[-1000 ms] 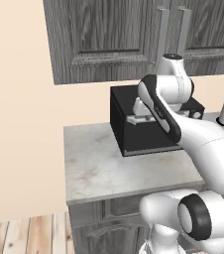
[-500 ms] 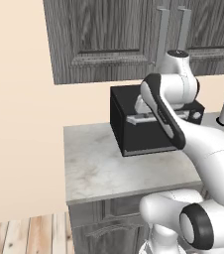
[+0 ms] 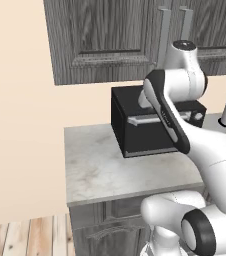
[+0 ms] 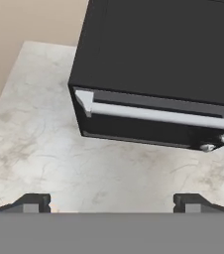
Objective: Move the bowls from the cabinet to the plates on the dining table.
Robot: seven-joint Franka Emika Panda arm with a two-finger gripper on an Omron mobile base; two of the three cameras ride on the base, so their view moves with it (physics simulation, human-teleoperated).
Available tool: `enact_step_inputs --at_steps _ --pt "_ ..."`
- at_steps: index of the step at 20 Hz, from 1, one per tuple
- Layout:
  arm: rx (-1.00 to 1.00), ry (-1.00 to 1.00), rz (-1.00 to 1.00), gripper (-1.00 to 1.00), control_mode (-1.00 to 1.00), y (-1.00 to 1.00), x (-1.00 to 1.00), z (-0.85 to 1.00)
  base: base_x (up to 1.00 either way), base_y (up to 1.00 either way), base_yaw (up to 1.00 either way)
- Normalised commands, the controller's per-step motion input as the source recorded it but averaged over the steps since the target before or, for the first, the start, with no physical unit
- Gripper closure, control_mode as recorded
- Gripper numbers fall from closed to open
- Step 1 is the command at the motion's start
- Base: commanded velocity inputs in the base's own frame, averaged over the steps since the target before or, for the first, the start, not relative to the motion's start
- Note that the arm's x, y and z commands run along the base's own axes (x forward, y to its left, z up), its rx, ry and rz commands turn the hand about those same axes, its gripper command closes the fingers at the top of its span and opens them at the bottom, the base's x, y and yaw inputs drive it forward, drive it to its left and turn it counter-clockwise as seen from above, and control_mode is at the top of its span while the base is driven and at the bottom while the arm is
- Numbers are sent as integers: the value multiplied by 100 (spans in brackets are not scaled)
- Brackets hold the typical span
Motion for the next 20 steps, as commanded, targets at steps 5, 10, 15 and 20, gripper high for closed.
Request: enact_step_inputs --at_steps 5,10,15,20 --pt "-5 -13 0 -100 -100 -9 -2 34 0 0 0" --pt "-2 -16 2 -100 -100 -12 0 28 0 0 0" --pt "0 -17 3 -100 -100 -17 0 27 0 0 0" --pt "0 -18 3 -100 -100 -18 0 30 0 0 0"
